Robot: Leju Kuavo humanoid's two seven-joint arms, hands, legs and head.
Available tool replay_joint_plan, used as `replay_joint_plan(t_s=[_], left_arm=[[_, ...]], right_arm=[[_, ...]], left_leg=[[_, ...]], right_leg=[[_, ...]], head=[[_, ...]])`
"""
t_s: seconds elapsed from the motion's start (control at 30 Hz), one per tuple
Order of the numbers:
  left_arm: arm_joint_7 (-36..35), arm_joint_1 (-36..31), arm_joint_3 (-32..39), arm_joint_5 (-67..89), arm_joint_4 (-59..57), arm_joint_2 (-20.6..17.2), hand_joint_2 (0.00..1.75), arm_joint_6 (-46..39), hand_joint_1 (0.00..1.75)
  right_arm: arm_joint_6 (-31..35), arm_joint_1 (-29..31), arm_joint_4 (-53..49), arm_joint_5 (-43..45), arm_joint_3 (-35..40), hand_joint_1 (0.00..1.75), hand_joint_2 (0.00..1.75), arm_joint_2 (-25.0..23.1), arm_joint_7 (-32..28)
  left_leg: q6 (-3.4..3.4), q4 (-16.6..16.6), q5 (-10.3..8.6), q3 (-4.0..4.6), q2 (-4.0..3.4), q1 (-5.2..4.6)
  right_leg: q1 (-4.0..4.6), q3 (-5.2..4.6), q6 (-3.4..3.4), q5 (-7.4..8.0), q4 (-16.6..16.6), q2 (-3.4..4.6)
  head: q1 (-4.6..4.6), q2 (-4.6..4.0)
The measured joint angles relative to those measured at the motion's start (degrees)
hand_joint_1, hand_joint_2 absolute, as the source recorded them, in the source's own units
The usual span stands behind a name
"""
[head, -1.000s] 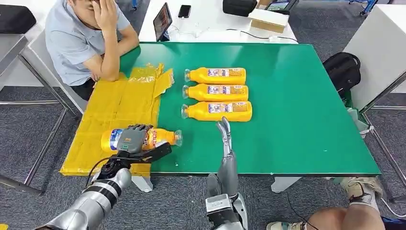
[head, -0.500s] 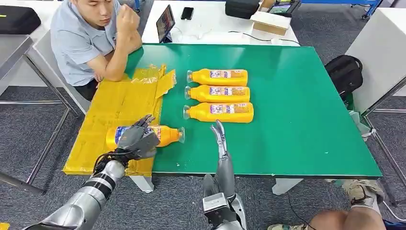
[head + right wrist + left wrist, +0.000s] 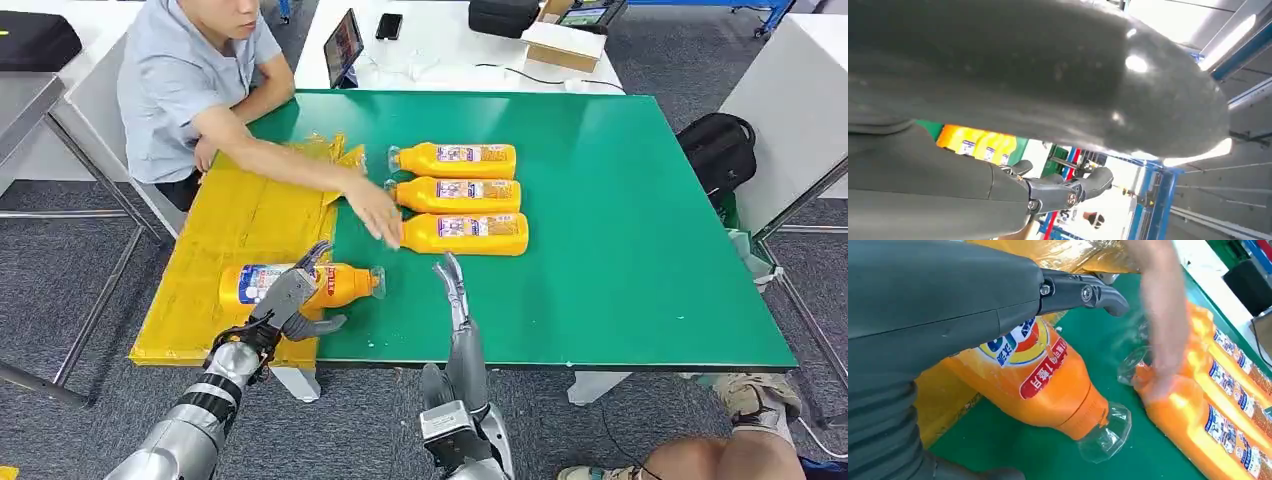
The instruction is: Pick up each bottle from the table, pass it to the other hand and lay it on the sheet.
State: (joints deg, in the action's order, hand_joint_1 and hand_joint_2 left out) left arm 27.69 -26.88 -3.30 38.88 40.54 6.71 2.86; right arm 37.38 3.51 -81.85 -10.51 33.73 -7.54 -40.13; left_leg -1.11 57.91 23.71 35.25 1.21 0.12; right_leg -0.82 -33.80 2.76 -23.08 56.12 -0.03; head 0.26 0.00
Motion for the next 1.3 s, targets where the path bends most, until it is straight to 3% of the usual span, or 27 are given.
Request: replay_joint_plan(t_s=[0.33,0.47,0.5,0.63,0.73,0.83,0.93,1.07,1.3], left_arm=[[-0.18,1.41,1.20,-7.26,2.45,0.42,1.75,3.17,0.00],[0.34,3.46,2.58,-12.48,6.34,1.29,1.75,-0.02,0.00],[0.94,4.20,2.93,-14.24,7.77,1.68,1.75,-1.43,0.00],[-0.59,6.74,4.88,-30.97,14.45,4.07,1.75,-2.16,0.00],[-4.85,9.18,8.15,-56.49,20.62,5.64,1.75,-1.99,0.00],[-8.13,13.10,9.62,-66.09,26.07,5.97,1.75,-1.25,0.00],[-7.89,16.41,9.97,-67.34,31.27,6.16,1.75,-0.90,0.00],[-7.13,18.60,9.97,-65.15,36.59,6.29,1.75,-4.11,0.00],[-4.06,20.97,8.26,-58.01,42.25,6.21,1.75,-7.69,0.00]], right_arm=[[0.77,0.25,0.59,-0.53,0.20,0.00,0.00,0.15,0.02],[1.66,0.24,1.16,-1.07,0.44,0.00,0.00,0.30,0.02],[1.82,0.23,1.27,-1.22,0.48,0.00,1.75,0.31,0.00],[2.34,0.19,1.88,-4.91,0.44,0.00,1.75,0.33,0.33],[1.99,0.61,7.07,-22.05,-5.39,0.00,1.75,1.11,3.03],[1.97,1.82,12.10,-31.48,-11.64,0.00,1.75,3.91,8.23],[1.62,2.85,16.01,-37.29,-15.82,0.00,1.75,6.05,10.91],[-1.40,3.89,18.89,-38.51,-19.63,0.00,1.75,7.61,12.70],[-3.80,8.01,23.43,-43.63,-21.66,0.00,1.75,10.19,18.23]], left_leg=[[0.01,0.00,0.01,0.08,0.00,0.00],[0.01,0.00,0.01,0.20,-0.02,0.00],[0.01,0.01,0.01,0.25,-0.04,0.00],[-0.01,0.02,-0.01,0.44,-0.01,0.00],[0.03,0.02,0.06,0.44,-0.06,-0.02],[0.01,0.03,0.04,0.50,0.03,-0.02],[-0.01,0.04,0.05,0.56,0.01,-0.05],[-0.02,0.05,0.07,0.57,0.01,-0.05],[-0.02,0.05,0.06,0.57,-0.02,-0.03]], right_leg=[[-0.01,-0.09,-0.01,-0.01,0.00,0.00],[-0.01,-0.22,0.00,-0.01,0.00,0.01],[-0.01,-0.29,0.01,0.00,0.00,0.01],[-0.01,-0.44,0.01,0.00,0.00,0.01],[-0.02,-0.45,0.02,0.00,-0.01,0.13],[-0.05,-0.48,0.04,-0.04,-0.03,0.08],[-0.08,-0.50,0.07,-0.02,-0.03,0.09],[-0.07,-0.51,0.07,-0.03,-0.04,0.09],[-0.05,-0.54,0.07,-0.02,-0.02,0.10]], head=[[0.00,0.00],[0.00,0.00],[0.00,0.00],[0.02,0.00],[-0.02,0.00],[0.04,0.00],[0.00,0.00],[0.00,0.00],[-0.02,0.00]])
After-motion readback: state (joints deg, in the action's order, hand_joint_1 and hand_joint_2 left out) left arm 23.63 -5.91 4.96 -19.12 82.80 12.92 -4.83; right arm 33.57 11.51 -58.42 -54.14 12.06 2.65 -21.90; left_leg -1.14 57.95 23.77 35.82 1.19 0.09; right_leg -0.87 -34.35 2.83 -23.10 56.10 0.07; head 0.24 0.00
